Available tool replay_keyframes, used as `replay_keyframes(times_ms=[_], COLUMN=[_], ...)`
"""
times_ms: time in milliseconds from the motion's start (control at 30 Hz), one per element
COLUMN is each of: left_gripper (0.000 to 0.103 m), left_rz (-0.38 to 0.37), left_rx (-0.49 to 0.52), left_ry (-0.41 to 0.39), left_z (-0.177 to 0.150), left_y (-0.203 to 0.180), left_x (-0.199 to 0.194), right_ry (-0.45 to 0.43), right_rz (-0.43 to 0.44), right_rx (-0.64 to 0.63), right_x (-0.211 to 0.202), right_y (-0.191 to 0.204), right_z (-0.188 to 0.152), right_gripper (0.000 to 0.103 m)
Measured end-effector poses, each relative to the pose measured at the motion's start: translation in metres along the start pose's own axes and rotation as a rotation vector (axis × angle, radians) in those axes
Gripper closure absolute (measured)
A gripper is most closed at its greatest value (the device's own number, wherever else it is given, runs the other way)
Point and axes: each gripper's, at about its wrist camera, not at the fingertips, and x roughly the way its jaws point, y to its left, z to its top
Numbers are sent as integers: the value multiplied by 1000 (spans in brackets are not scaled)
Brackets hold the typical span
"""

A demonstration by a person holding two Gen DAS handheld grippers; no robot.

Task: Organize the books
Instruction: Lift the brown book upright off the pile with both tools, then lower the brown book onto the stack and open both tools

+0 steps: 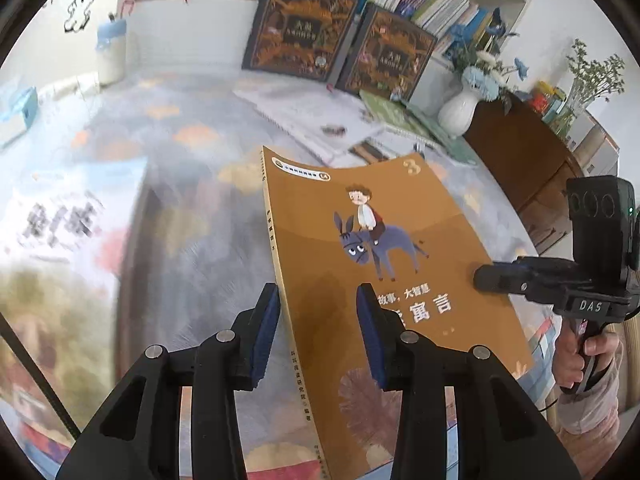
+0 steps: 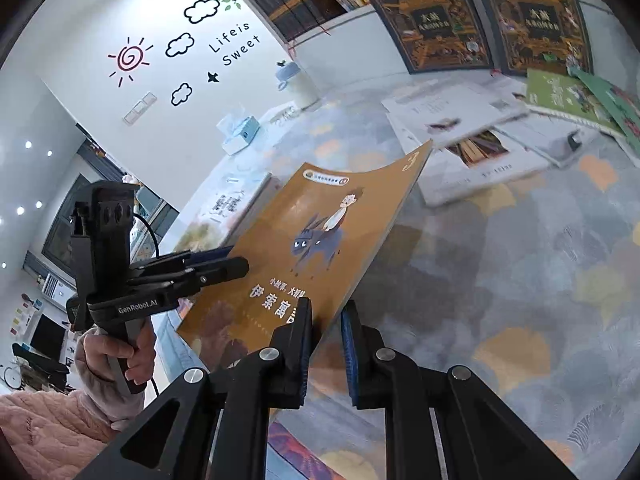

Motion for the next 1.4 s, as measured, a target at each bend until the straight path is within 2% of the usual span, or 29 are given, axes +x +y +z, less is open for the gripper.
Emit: replay_keyframes(times_ms=[133,267,433,500,667,833,1033,1400], left_gripper=[67,67,65,60,60,60,60,58], left_rz=[17,13,46,55,137,166,189,224], left_rx=[26,10,-6,-8,-30,-107,-151,-155], left_ry=[-57,-104,-167,-170,-165,-129,-76,-51], left_z=[17,33,42,44,43,30,12,-4], left_y=[14,42,80,97,142,186,214,223], left_x=[-28,-59,-99,-109,-117,-106,-82,-74], right_ry=[-16,-25,-35,-36,1,61,137,173], right_rz=[16,40,79,74,119,153,139,98], right_rx=[-37,-87,-152,-182,-222,-193,-153,-111], right_x=[6,17,48,63,111,160,207,223], right_y=[29,61,108,127,163,173,170,160], right_z=[18,36,58,61,70,72,66,66], right_gripper=[88,87,87,87,87,87,87,86])
